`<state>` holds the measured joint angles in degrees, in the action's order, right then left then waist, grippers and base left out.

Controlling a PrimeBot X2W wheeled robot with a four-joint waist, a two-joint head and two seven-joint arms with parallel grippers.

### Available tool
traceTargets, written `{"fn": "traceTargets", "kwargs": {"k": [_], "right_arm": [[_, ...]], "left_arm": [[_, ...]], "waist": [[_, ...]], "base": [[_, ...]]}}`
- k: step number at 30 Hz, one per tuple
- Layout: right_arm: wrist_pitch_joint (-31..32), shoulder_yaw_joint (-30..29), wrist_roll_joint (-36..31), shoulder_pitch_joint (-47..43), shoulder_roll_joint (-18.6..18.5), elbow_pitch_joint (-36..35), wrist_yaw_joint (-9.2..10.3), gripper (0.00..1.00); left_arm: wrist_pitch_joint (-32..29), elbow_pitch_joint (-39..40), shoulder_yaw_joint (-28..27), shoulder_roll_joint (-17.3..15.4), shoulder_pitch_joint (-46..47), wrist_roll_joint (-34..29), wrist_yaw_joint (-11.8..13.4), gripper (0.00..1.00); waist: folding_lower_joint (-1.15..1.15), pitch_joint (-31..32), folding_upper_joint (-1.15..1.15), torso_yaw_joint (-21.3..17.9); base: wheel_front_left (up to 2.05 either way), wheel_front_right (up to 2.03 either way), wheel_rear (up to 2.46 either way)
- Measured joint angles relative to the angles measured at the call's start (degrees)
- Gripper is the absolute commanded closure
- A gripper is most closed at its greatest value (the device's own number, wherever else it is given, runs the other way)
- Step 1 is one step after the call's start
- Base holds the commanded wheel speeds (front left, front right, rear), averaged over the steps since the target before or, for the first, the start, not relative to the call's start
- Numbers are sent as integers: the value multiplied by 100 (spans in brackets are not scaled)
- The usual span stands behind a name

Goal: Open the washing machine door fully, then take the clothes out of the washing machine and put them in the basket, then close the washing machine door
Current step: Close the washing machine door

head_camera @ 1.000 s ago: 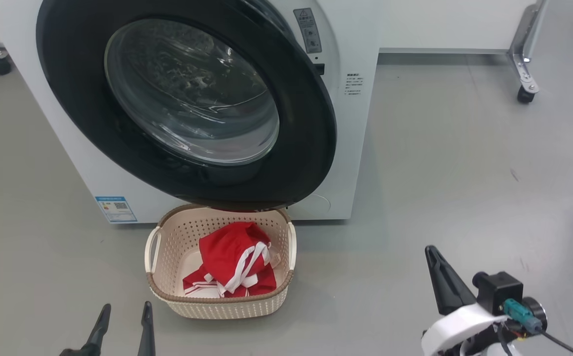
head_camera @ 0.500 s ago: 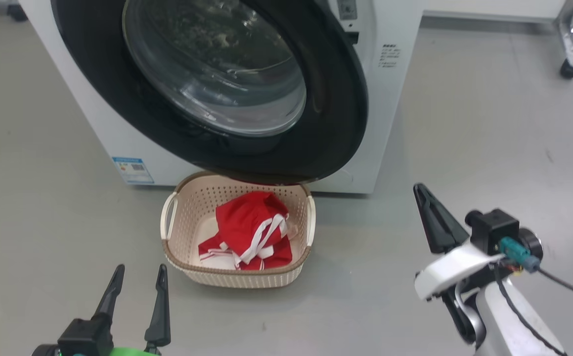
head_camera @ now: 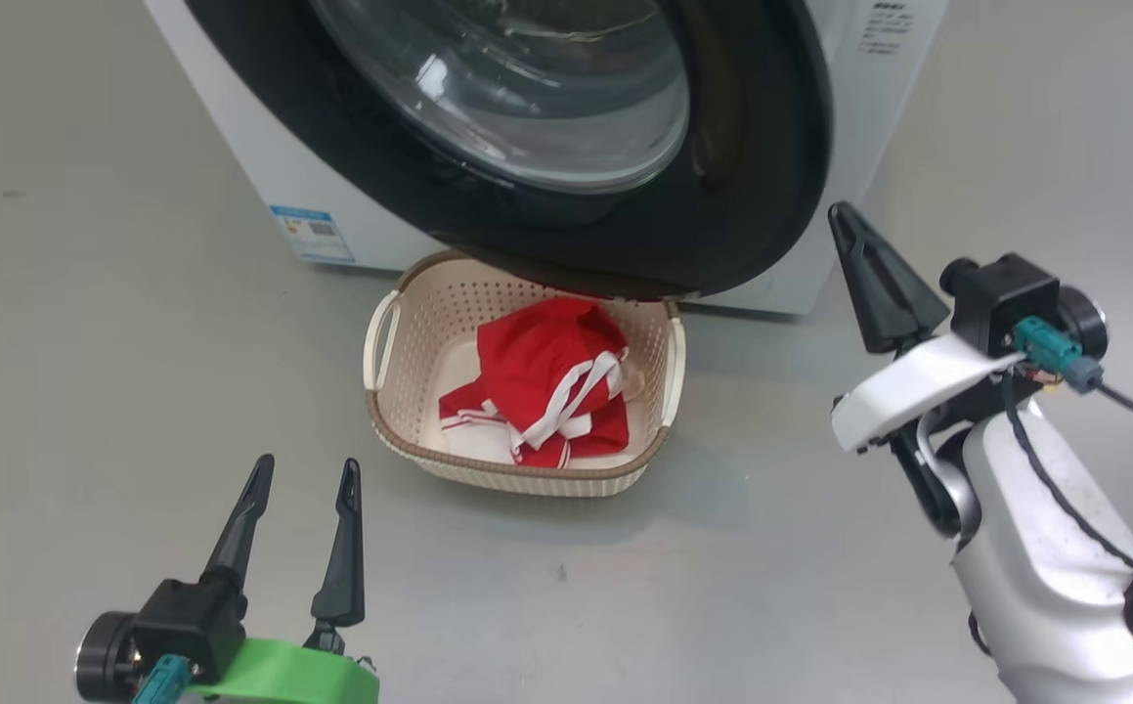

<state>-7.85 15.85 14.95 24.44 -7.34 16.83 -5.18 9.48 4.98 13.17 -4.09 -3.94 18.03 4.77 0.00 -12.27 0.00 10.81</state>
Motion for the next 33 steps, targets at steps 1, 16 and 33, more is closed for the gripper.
{"fn": "traceTargets", "kwargs": {"k": [1,16,33], "right_arm": [[7,-4,-7,74,-18,29,-7,100],[75,-73,7,961,-121,500,-80,100],[65,-322,23,1867,-357,1039,-124,100]], "left_arm": [[19,1,13,4,32,0,-3,0],[145,-78,53,87,397,1,-3,0],[278,-176,188,126,735,12,-3,0]], "waist": [[0,-50,0,38],[0,-661,0,447],[0,-1071,0,598]], "base": [[0,0,0],[0,0,0],[0,0,0]]}}
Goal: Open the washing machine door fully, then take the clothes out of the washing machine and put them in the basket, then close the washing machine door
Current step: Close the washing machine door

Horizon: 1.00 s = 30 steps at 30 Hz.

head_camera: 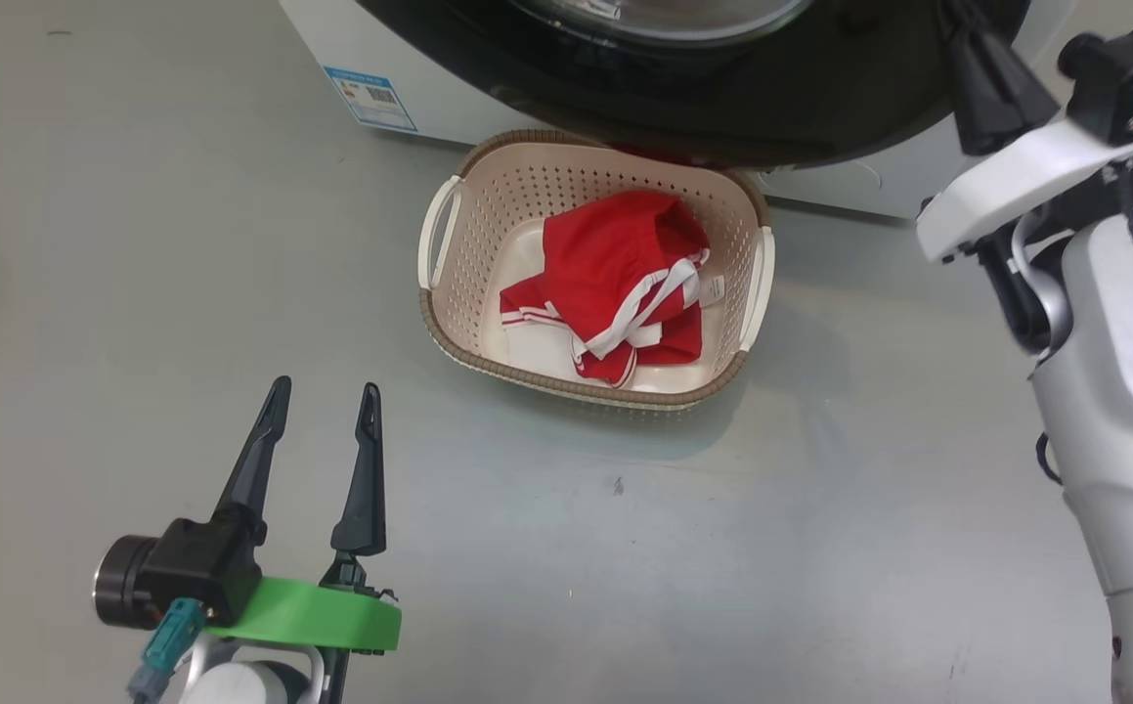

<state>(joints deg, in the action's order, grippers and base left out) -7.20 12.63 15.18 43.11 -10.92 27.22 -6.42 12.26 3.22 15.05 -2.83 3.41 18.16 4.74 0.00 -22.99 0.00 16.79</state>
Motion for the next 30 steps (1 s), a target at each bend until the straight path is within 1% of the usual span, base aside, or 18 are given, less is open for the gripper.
{"fn": "traceTargets", "kwargs": {"k": [13,20,30], "right_arm": [[-2,-263,0,866,-205,475,10,100],[-141,-359,0,1118,-264,708,103,100],[-380,-417,1,1304,-280,1047,110,100]], "left_arm": [[96,-123,190,29,292,75,-1,0],[144,-245,213,38,394,102,-1,0],[168,-374,231,46,502,151,0,0]], "waist": [[0,-337,0,135],[0,-413,0,203],[0,-416,0,244]], "base": [[0,0,0],[0,0,0],[0,0,0]]}}
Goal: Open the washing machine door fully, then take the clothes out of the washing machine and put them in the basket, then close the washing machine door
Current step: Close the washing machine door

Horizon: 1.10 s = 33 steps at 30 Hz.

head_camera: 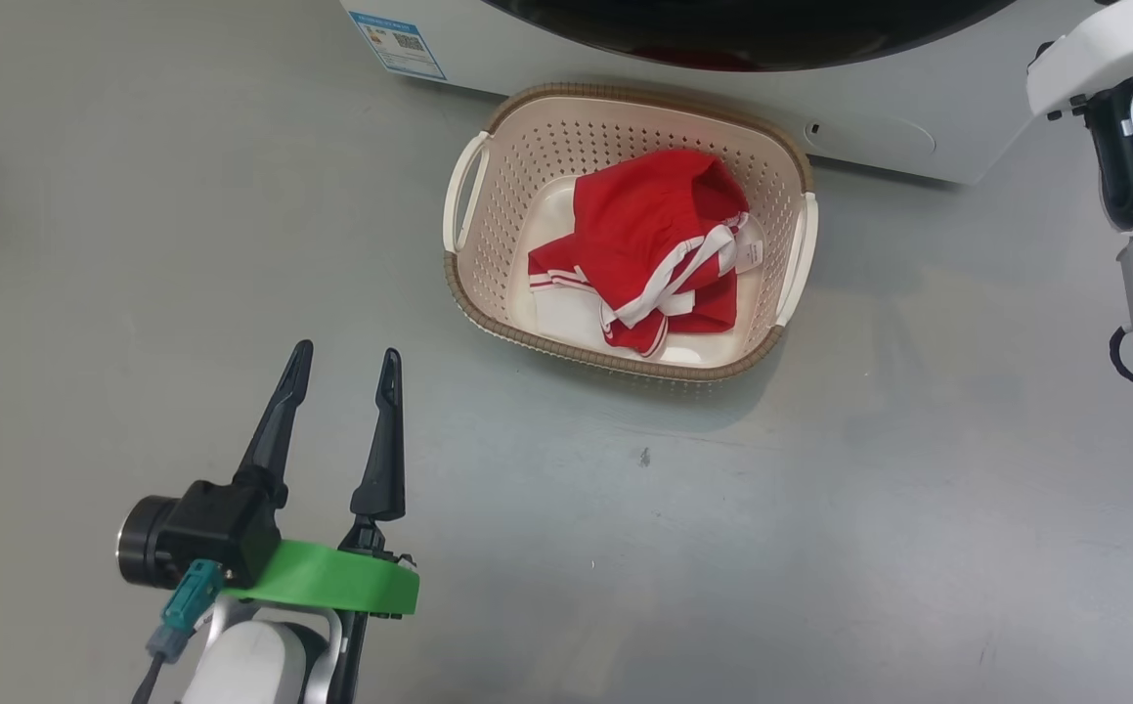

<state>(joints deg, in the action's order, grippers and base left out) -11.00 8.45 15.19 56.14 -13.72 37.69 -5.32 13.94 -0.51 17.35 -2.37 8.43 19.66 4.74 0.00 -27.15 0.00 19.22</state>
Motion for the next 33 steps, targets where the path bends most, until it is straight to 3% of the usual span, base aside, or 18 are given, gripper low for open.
{"fn": "traceTargets", "kwargs": {"k": [9,22,24,25,26,27,33], "right_arm": [[-232,192,48,-85,199,308,-20,100],[-320,433,197,-987,632,221,-116,100],[-320,426,252,-1176,689,175,-116,60],[-324,424,280,-1280,711,147,-116,29],[-326,416,294,-1385,730,90,-116,9],[-327,393,296,-1475,745,14,-116,0],[-346,266,335,-1978,783,-348,-116,0]], "left_arm": [[26,-208,-30,3,13,34,1,0],[33,-420,-163,2,12,29,9,0],[33,-449,-203,-2,8,40,9,0],[33,-458,-227,-1,5,46,9,0],[33,-461,-243,-4,4,49,9,0],[33,-461,-250,-12,3,49,10,0],[33,-545,-310,-63,-37,41,35,0]], "waist": [[0,178,0,-82],[0,581,0,-399],[0,658,0,-463],[0,697,0,-496],[0,737,0,-532],[0,775,0,-569],[0,1002,0,-793]], "base": [[0,0,0],[0,0,0],[0,0,0],[0,0,0],[0,0,0],[0,0,0],[0,0,0]]}}
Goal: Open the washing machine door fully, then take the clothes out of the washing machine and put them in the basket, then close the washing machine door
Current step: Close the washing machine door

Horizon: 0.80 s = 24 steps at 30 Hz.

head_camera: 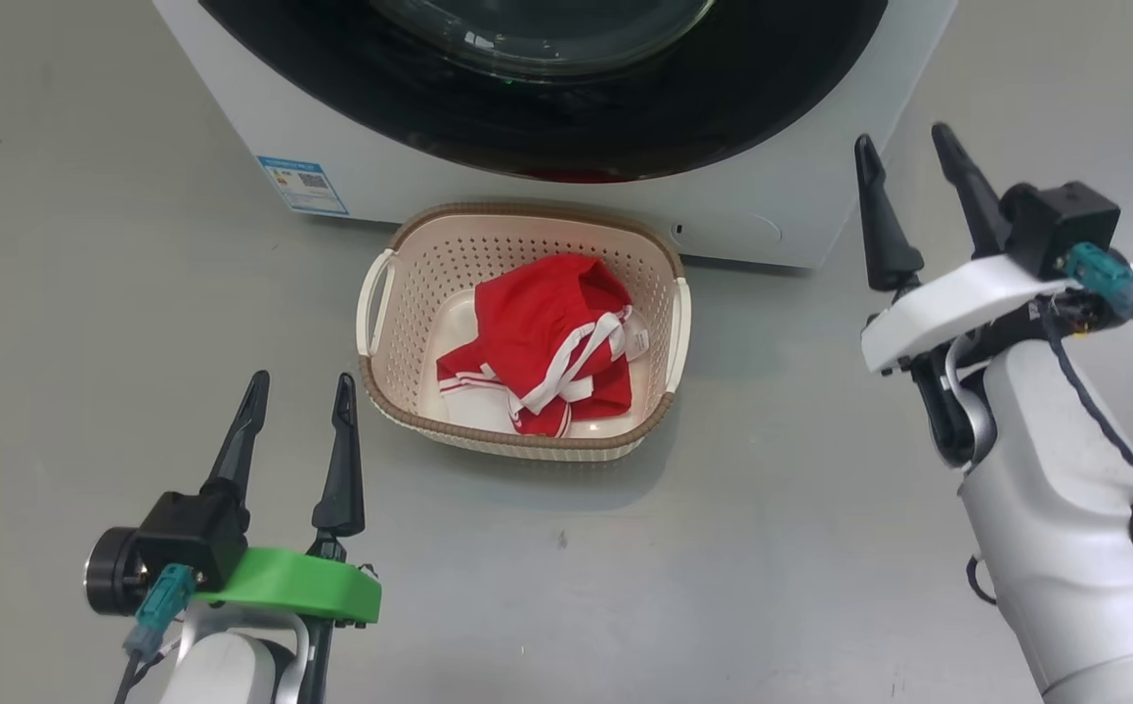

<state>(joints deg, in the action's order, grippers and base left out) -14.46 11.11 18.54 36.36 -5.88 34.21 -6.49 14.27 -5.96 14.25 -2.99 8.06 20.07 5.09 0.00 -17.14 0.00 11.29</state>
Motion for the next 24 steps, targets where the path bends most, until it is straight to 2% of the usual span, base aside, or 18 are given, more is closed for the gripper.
{"fn": "traceTargets", "kwargs": {"k": [10,24], "right_arm": [[-1,-136,2,-1095,100,-325,14,0],[-1,-109,-8,-2304,220,-833,118,0]], "left_arm": [[1,-118,-126,-188,-298,-25,24,0],[0,-160,-145,-214,-872,-25,42,0]], "waist": [[0,423,0,-360],[0,1059,0,-844]], "base": [[0,0,0],[0,0,0]]}}
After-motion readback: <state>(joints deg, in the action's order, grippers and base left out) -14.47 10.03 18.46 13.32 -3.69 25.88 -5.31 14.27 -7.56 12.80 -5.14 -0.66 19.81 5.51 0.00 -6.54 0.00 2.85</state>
